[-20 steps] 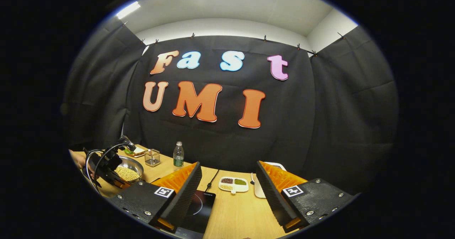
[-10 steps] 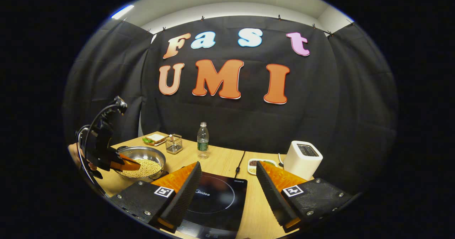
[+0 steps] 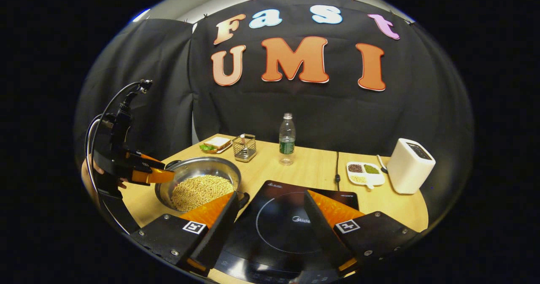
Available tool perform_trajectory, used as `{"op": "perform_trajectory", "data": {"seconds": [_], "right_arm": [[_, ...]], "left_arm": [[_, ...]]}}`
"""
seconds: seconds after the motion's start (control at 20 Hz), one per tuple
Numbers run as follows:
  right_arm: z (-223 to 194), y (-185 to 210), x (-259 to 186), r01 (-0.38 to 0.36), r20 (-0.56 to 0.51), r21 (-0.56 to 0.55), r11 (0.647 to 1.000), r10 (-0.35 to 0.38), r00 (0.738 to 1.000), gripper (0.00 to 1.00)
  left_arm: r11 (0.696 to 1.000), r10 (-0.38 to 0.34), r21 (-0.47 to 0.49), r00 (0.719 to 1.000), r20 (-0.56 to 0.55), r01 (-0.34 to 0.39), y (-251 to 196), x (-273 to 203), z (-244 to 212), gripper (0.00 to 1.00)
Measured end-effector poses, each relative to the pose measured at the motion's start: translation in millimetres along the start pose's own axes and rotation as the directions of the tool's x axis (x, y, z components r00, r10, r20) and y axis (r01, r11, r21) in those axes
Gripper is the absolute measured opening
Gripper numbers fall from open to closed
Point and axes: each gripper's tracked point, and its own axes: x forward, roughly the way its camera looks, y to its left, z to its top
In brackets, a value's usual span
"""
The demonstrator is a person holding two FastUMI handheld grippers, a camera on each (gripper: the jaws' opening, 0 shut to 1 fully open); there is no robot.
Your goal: First push the handle of the pot to place it horizontally, then grasp the pot with both hands and set it on the induction cooktop.
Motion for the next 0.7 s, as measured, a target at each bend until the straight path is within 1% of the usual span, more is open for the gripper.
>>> {"op": "perform_trajectory", "data": {"seconds": [0.05,0.15,0.25,0.35,0.5,0.6,0.65,0.7], "right_arm": [[-4.0,10.8,7.8,-0.012,-0.020,0.004,1.000,0.012,1.000,0.96],[-12.4,27.6,23.5,-0.024,-0.064,0.021,1.000,0.025,0.998,0.96],[-21.0,38.0,37.5,-0.015,-0.111,0.043,0.999,0.020,0.994,0.96],[-31.2,48.9,49.7,-0.013,-0.169,0.078,0.997,0.026,0.985,0.96],[-45.3,65.3,68.8,-0.022,-0.252,0.101,0.995,0.047,0.967,0.96],[-53.7,70.4,78.2,-0.014,-0.308,0.112,0.994,0.048,0.950,0.96],[-58.1,74.0,81.2,-0.009,-0.331,0.122,0.993,0.049,0.942,0.95],[-61.2,75.1,85.2,0.002,-0.352,0.130,0.992,0.044,0.935,0.95]], "left_arm": [[1.000,0.025,0.006,1.000,0.010,-0.025,13.2,4.6,0.4,0.77],[0.998,0.059,0.008,0.998,0.012,-0.059,33.1,7.7,-1.2,0.84],[0.997,0.082,0.003,0.997,0.014,-0.082,49.5,9.9,-0.6,0.84],[0.996,0.090,-0.003,0.996,0.018,-0.090,67.4,14.0,8.1,0.84],[0.996,0.063,-0.056,0.998,0.024,-0.062,86.1,20.3,27.0,0.84],[0.995,0.028,-0.096,0.999,0.018,-0.026,93.8,24.5,38.1,0.84],[0.995,0.007,-0.100,1.000,0.007,-0.007,94.8,27.3,39.6,0.84],[0.994,0.004,-0.110,1.000,0.007,-0.004,99.7,31.2,43.2,0.84]]}}
